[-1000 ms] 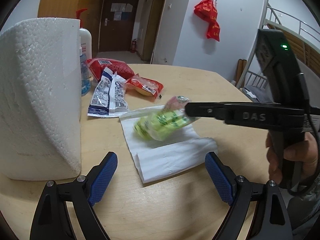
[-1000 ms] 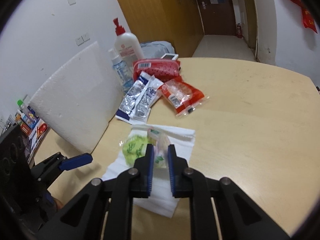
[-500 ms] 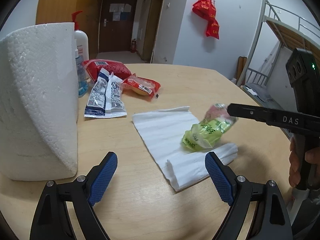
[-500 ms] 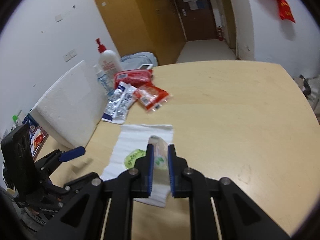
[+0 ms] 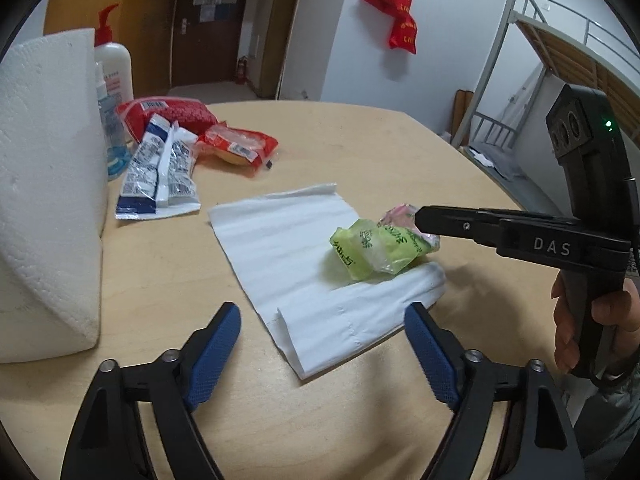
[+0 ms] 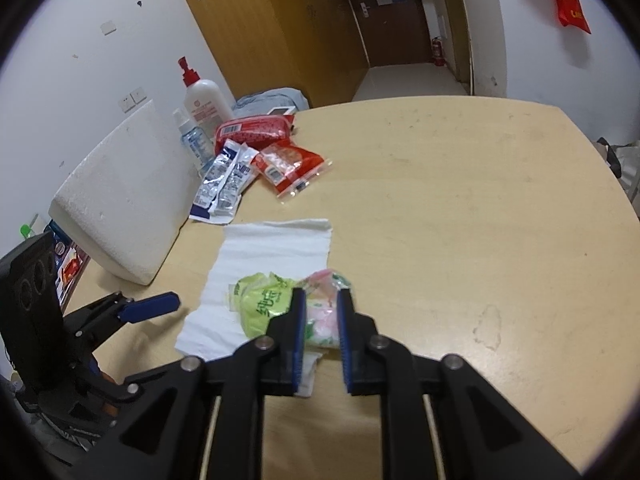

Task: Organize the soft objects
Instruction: 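Close the right tool on the green snack packet while the left tool approaches the tissue, then pinch the white tissue with the left tool while the right tool lifts the green packet, then carry the white tissue and green packet over to the white foam box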

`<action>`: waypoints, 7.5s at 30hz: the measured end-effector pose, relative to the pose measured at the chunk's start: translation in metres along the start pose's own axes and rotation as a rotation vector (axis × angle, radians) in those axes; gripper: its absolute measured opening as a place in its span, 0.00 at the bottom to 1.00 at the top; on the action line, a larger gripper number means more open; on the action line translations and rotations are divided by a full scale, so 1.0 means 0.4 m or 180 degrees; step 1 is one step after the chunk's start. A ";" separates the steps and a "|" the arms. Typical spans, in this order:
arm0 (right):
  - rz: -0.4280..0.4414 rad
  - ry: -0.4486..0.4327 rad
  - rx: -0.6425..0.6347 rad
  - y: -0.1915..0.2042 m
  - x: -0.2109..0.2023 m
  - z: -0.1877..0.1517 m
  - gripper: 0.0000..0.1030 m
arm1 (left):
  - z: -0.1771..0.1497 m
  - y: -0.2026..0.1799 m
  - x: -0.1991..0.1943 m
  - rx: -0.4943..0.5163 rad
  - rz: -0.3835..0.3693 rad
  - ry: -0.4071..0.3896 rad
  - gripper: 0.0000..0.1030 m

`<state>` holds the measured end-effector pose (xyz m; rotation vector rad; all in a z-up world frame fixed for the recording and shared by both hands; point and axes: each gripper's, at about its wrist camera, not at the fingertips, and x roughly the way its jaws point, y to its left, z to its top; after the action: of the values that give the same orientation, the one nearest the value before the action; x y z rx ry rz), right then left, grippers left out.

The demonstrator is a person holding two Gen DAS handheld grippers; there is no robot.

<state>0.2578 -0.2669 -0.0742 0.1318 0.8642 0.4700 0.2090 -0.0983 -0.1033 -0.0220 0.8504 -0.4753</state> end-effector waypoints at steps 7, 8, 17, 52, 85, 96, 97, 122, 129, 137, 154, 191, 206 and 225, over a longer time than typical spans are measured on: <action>-0.0018 -0.0063 -0.0069 0.002 -0.004 0.005 0.61 | -0.007 -0.026 0.023 0.0134 -0.0080 0.0164 0.57; -0.0024 -0.0067 -0.0050 -0.001 -0.003 0.006 0.61 | -0.007 -0.028 0.023 0.0154 -0.0059 0.0159 0.52; -0.0020 -0.0058 -0.0017 -0.011 -0.008 0.005 0.61 | -0.014 -0.040 0.024 0.0251 0.0108 0.0153 0.13; -0.0679 0.0034 0.0301 -0.070 0.008 0.012 0.76 | -0.021 -0.022 -0.037 0.0348 0.0074 -0.0081 0.01; -0.0148 -0.0438 0.0488 -0.043 -0.072 0.027 0.31 | 0.015 -0.001 -0.154 0.0234 0.0110 -0.0508 0.01; -0.0077 -0.0786 0.0360 0.035 -0.201 0.003 0.31 | 0.040 -0.020 -0.281 0.0264 0.0211 -0.0881 0.01; -0.0078 -0.0808 0.0340 0.043 -0.209 0.000 0.31 | 0.038 -0.022 -0.296 0.0274 0.0219 -0.0916 0.01; 0.0144 -0.1246 -0.0039 0.215 -0.358 -0.086 0.31 | -0.049 -0.041 -0.518 0.0261 0.0517 -0.1349 0.01; 0.0165 -0.1305 -0.0116 0.246 -0.380 -0.105 0.31 | -0.078 -0.051 -0.566 0.0292 0.0565 -0.1467 0.01; 0.0251 -0.1318 -0.0233 0.279 -0.375 -0.100 0.31 | -0.100 -0.034 -0.600 0.0237 0.0670 -0.1534 0.01; 0.0760 -0.1164 -0.0655 0.419 -0.290 -0.045 0.31 | -0.139 0.069 -0.695 -0.0139 0.1214 -0.1690 0.01; 0.0961 -0.1068 -0.0975 0.550 -0.240 0.034 0.32 | -0.098 0.173 -0.758 -0.0336 0.1500 -0.1875 0.01; 0.0973 -0.1131 -0.1070 0.580 -0.230 0.089 0.32 | -0.016 0.174 -0.792 -0.0257 0.1563 -0.2049 0.01; 0.0949 -0.1076 -0.0995 0.564 -0.157 0.163 0.32 | 0.109 0.244 -0.722 -0.0201 0.1477 -0.2046 0.01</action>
<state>0.1949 -0.0891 0.0793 0.0494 0.4321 0.8301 0.1168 0.1007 0.1130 -0.0321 0.2195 0.0099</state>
